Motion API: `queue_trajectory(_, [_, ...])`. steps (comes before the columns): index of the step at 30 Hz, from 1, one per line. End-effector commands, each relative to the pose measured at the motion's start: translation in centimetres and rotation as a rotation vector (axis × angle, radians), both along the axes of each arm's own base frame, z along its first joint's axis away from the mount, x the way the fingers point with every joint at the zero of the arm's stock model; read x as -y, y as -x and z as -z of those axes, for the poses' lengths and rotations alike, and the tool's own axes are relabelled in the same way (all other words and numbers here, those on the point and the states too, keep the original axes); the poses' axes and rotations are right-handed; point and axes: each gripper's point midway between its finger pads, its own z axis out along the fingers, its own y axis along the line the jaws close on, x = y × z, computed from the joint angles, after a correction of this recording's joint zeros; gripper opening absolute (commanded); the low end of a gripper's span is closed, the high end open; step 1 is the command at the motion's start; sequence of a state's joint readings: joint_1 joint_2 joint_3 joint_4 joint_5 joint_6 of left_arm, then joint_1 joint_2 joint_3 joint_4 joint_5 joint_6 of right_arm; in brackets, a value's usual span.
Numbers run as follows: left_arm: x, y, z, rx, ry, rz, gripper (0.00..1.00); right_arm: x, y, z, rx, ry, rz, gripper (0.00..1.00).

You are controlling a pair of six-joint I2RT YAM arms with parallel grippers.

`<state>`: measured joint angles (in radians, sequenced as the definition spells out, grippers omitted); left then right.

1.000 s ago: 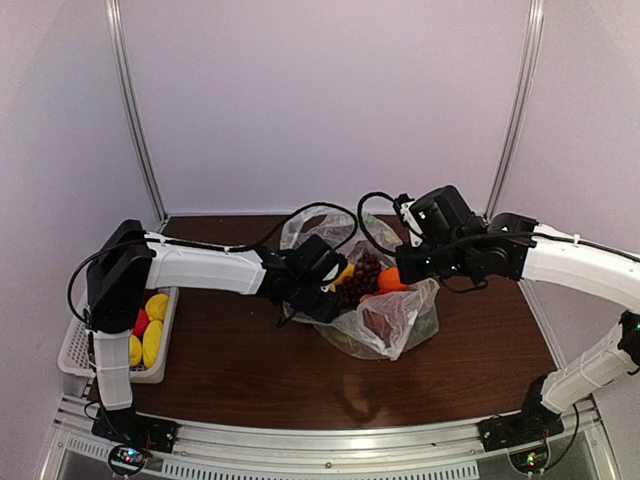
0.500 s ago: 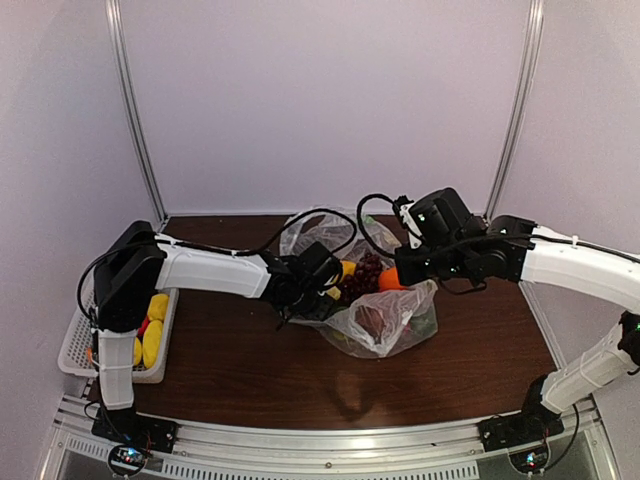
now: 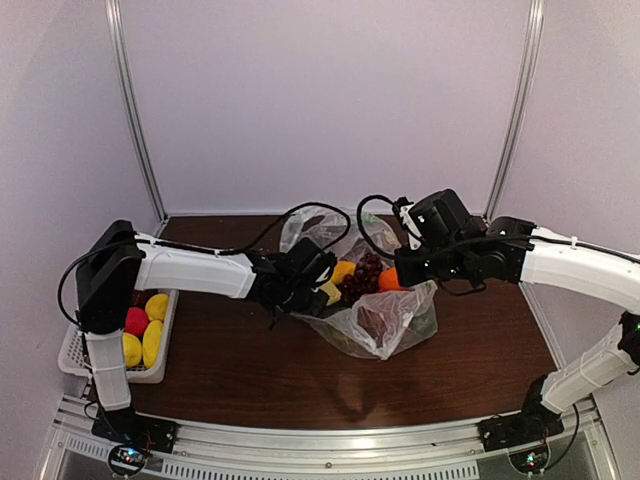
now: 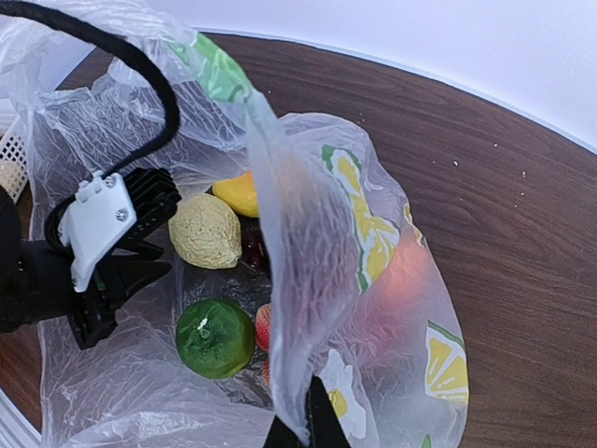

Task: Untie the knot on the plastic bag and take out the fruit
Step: Pick up the fake fruit from the takeout bag.

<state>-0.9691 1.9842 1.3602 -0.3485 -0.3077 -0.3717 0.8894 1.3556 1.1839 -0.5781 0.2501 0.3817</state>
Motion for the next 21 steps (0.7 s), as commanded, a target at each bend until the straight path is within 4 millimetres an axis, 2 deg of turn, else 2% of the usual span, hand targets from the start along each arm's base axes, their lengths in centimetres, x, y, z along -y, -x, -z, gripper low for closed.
queue_trajectory(1, [1.4, -0.1, -6.6, 0.073, 0.213, 0.034, 0.15, 0.8, 0.2, 0.1, -0.001, -0.006, 0.02, 0.0])
queue_trajectory(4, [1.8, 0.2, -9.4, 0.086, 0.293, 0.061, 0.15, 0.9, 0.3, 0.1, 0.0, -0.009, 0.022, 0.0])
queue_trajectory(7, [2.3, 0.1, -10.4, 0.076, 0.332, 0.091, 0.15, 0.9, 0.4, 0.3, -0.003, -0.015, 0.021, 0.0])
queue_trajectory(10, [3.1, 0.0, -9.8, 0.05, 0.331, 0.134, 0.17, 0.8, 0.4, 0.5, -0.007, -0.017, 0.02, 0.0])
queue_trajectory(16, [6.4, 2.0, -7.6, -0.077, 0.362, 0.312, 0.35, 0.8, 0.4, 0.4, -0.005, -0.023, 0.022, 0.0])
queue_trajectory(21, [6.3, 0.6, -5.5, -0.051, 0.279, 0.301, 0.44, 0.7, 0.4, 0.2, -0.004, -0.027, 0.02, 0.0])
